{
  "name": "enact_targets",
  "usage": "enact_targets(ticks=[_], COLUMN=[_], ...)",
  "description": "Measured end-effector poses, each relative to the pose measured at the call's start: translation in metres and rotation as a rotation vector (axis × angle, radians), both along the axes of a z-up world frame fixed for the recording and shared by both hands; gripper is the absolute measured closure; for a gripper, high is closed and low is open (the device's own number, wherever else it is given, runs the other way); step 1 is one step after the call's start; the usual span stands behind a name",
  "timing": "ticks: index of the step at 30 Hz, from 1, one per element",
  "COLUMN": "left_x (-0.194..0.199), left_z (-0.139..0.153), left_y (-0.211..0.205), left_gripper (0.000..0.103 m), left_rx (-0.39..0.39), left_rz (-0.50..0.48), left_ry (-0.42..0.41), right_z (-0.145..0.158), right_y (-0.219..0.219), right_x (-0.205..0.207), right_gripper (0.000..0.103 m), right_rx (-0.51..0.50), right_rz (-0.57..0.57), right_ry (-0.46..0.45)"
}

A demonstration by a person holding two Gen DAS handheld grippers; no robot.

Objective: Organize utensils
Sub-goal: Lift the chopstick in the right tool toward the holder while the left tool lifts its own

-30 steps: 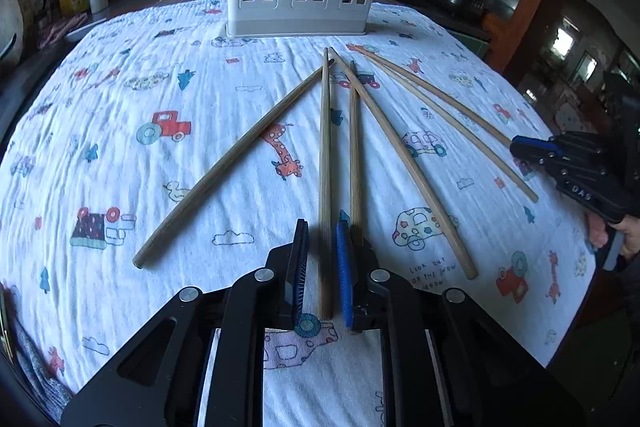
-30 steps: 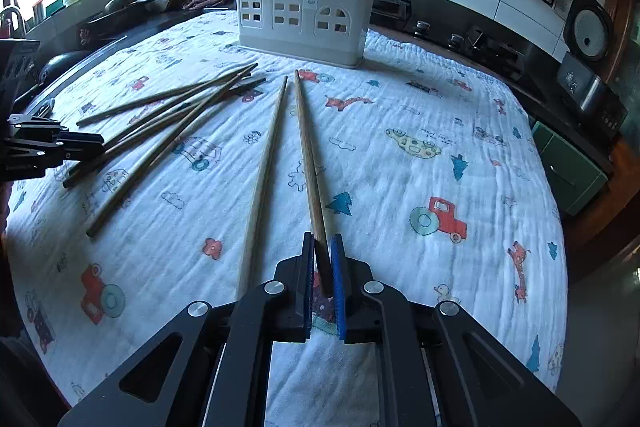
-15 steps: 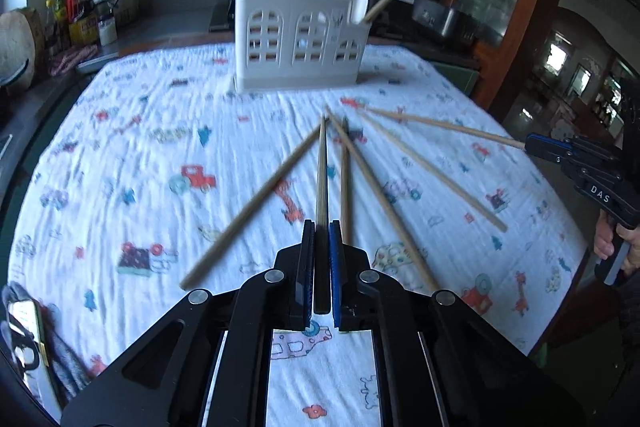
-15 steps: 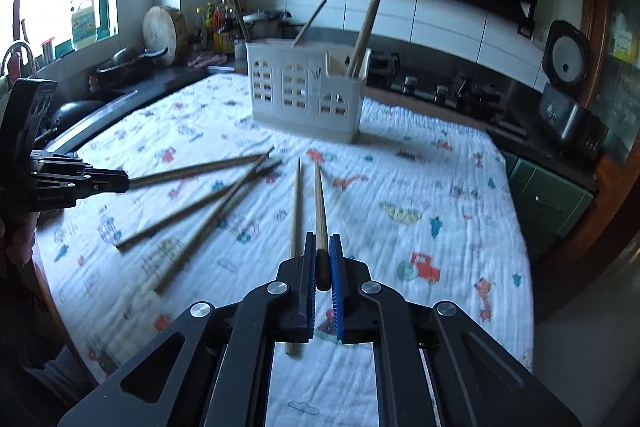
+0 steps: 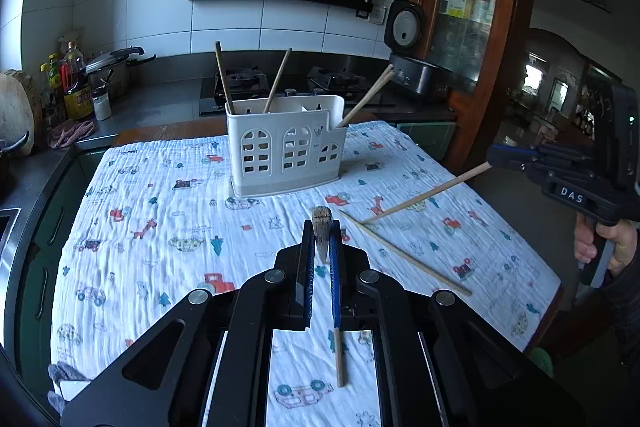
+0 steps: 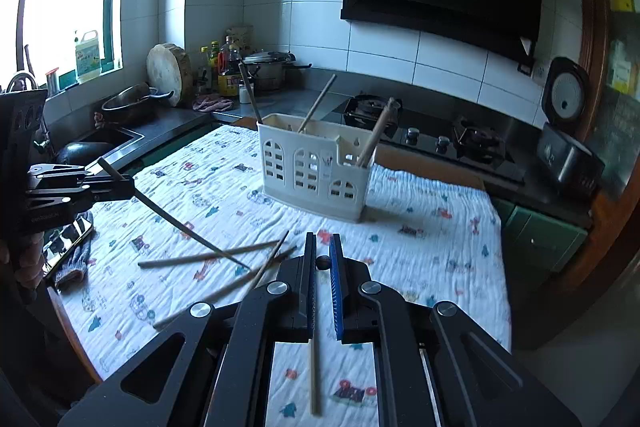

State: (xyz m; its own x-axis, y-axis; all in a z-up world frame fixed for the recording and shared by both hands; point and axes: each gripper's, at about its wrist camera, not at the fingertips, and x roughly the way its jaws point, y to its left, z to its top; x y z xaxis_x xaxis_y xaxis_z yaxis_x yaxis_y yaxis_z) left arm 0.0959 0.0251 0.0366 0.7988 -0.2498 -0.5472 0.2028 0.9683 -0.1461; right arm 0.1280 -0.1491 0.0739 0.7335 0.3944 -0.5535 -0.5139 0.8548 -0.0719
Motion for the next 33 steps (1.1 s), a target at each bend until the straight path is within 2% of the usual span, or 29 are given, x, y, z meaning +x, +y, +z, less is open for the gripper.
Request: enact_targets(ticks=[10, 18, 26, 30, 33], left_x=[0.048, 0.086, 0.136, 0.160, 0.178], left_z=[0.035, 0.088, 0.131, 0.137, 0.136], left_y=[0.008, 0.016, 0.023, 0.025, 0.031], left_gripper=[0.097, 0.097, 0.097, 0.097, 0.097], left_rx=[0.010, 0.018, 0.061, 0.087, 0.062], left_rz=[-0.035, -0.026, 0.045, 0.081, 0.090], left_ry=[0.007, -0.069, -0.134, -0.135, -0.113], right_z=[0.061, 0.110, 0.138, 0.144, 0.146], right_y=[0.020, 0.041, 0.051, 0.054, 0.057], right_x=[0.047, 0.077, 0.120, 0.145, 0.157], right_gripper=[0.096, 0.096, 0.096, 0.096, 0.096], right_rx=[0.048, 0.063, 0.088, 0.105, 0.116], right_rz=[-0.003, -0.013, -0.047, -0.074, -0.088], right_ry=[0.030, -0.033, -0.083, -0.100, -0.115])
